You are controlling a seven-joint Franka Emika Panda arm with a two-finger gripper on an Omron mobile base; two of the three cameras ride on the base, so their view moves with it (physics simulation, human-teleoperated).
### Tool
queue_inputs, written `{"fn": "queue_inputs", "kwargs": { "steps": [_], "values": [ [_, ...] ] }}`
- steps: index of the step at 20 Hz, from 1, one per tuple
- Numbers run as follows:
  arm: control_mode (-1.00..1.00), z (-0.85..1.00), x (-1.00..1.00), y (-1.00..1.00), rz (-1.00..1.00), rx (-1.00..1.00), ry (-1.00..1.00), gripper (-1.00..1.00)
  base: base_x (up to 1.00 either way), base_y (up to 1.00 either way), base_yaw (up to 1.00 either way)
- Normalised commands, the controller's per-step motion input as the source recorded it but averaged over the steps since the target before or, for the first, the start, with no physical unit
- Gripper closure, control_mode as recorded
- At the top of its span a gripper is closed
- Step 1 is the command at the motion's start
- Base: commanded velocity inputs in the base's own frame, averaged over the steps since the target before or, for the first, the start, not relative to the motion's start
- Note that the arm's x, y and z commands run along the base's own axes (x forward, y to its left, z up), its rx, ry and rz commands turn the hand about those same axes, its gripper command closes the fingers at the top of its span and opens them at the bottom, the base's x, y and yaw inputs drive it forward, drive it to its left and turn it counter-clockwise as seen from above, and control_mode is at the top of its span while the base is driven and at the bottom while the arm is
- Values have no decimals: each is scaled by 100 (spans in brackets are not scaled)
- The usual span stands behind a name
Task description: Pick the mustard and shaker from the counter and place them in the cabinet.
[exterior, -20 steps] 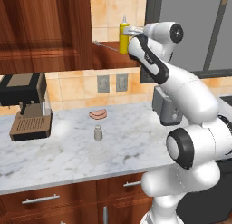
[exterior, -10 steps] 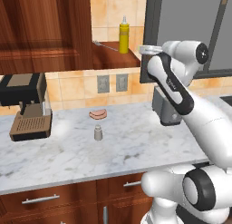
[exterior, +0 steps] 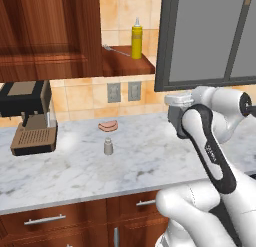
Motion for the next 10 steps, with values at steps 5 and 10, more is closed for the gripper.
{"fn": "queue_inputs", "kwargs": {
  "steps": [5, 10],
  "values": [
    [-100, -100, -96, 0, 18, -13, 6, -100, 0, 0, 0],
    [-100, -82, -64, 26, 22, -7, 1, -100, 0, 0, 0]
  ]
}}
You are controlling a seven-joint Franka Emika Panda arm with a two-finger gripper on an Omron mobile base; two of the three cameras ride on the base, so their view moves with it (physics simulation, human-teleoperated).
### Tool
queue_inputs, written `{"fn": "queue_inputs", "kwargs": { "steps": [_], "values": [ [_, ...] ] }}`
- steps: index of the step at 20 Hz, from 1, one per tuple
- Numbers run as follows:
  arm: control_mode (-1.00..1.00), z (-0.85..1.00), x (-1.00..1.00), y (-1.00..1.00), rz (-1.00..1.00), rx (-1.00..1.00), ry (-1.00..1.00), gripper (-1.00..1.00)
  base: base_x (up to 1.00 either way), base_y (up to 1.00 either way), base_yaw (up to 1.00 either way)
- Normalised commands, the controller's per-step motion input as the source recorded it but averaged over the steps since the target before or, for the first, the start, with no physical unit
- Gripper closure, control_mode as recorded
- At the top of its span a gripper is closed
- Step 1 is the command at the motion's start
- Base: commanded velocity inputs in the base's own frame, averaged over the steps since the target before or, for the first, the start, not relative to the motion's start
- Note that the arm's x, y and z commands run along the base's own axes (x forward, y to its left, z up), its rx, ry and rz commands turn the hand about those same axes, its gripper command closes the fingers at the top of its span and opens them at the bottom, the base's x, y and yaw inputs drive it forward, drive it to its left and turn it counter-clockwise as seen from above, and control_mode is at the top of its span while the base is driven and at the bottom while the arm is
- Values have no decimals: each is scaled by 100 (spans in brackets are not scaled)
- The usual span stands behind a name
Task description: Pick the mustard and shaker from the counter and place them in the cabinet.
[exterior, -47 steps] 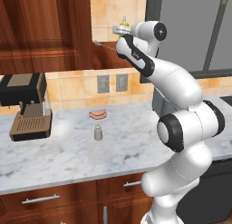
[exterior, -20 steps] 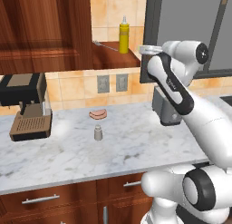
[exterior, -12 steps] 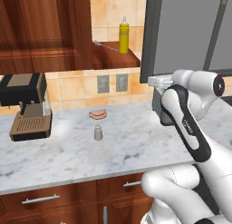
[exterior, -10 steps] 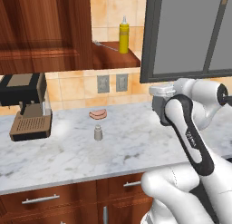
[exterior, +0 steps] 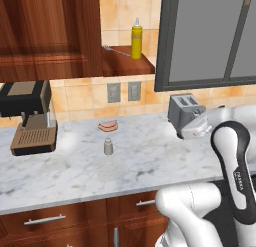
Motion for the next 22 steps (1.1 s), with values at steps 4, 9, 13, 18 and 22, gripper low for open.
{"fn": "queue_inputs", "kwargs": {
  "steps": [4, 9, 13, 18, 22],
  "values": [
    [-100, -55, -17, 43, 24, 0, 0, -100, 0, 0, 0],
    [-100, -55, -4, 73, 19, 0, -1, -100, 0, 0, 0],
    [-100, -49, 7, 83, 13, 0, 0, -100, 0, 0, 0],
    [-100, -38, 11, 68, 12, 0, 0, -100, 0, 0, 0],
    [-100, -26, 28, 46, 1, 1, 0, -100, 0, 0, 0]
  ]
}}
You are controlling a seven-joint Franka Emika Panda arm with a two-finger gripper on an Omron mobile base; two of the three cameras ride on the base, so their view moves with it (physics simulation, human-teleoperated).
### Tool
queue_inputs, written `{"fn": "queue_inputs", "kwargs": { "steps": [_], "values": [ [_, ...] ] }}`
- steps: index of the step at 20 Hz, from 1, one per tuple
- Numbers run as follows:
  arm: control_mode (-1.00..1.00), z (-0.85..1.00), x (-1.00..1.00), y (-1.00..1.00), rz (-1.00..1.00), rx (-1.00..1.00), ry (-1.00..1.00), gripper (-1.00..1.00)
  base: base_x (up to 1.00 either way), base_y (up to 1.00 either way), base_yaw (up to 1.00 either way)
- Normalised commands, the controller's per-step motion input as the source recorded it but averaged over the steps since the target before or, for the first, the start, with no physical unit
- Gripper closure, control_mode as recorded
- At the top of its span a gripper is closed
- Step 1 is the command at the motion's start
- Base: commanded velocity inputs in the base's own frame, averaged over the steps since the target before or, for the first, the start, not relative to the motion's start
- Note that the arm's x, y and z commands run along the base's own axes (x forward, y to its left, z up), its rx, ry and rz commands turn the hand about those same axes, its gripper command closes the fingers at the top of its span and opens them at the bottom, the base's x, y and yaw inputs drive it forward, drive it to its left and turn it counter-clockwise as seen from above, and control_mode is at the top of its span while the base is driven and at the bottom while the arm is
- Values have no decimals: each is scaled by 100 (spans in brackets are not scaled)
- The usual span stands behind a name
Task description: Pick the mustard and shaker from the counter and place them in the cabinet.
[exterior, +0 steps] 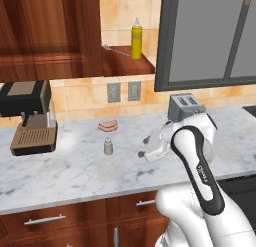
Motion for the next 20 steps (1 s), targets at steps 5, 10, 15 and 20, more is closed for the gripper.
{"fn": "queue_inputs", "kwargs": {
  "steps": [5, 10, 15, 20],
  "values": [
    [-100, -17, 26, 30, 0, 4, 0, -100, 0, 0, 0],
    [-100, -11, 23, 5, -4, 0, -5, -100, 0, 0, 0],
    [-100, -3, 16, 0, -9, 0, -3, -100, 0, 0, 0],
    [-100, 0, 2, 0, -2, 0, -1, -100, 0, 0, 0]
  ]
}}
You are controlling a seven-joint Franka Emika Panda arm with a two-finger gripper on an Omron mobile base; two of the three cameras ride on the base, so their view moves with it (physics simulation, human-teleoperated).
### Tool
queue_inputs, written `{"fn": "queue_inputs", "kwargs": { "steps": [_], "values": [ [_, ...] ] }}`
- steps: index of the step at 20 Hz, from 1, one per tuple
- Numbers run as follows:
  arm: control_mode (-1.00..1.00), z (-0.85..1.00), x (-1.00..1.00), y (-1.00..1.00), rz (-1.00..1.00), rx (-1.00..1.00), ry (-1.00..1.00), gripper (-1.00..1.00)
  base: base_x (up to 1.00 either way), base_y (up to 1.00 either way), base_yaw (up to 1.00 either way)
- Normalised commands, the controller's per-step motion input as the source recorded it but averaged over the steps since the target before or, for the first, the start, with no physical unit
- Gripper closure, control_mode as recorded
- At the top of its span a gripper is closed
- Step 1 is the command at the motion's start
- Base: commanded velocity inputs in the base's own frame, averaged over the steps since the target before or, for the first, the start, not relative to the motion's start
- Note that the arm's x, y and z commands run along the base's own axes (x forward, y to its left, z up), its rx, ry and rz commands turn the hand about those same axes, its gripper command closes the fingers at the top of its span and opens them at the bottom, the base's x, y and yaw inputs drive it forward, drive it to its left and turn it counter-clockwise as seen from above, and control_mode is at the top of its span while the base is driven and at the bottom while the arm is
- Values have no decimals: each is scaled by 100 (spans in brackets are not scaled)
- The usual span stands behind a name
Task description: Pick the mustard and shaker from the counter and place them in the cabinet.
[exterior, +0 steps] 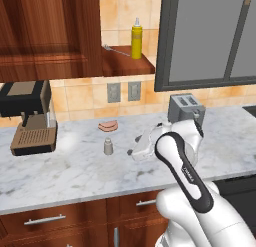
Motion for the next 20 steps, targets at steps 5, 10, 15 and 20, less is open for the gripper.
{"fn": "queue_inputs", "kwargs": {
  "steps": [5, 10, 15, 20],
  "values": [
    [-100, -8, 0, -10, 2, 6, 0, -100, 0, 0, 0],
    [-100, -18, 0, -21, 3, 11, 0, -100, 0, 0, 0],
    [-100, -20, 0, -10, 1, 12, 0, -100, 0, 0, 0],
    [-100, -30, 0, -2, 1, 14, 0, -100, 0, 0, 0]
  ]
}}
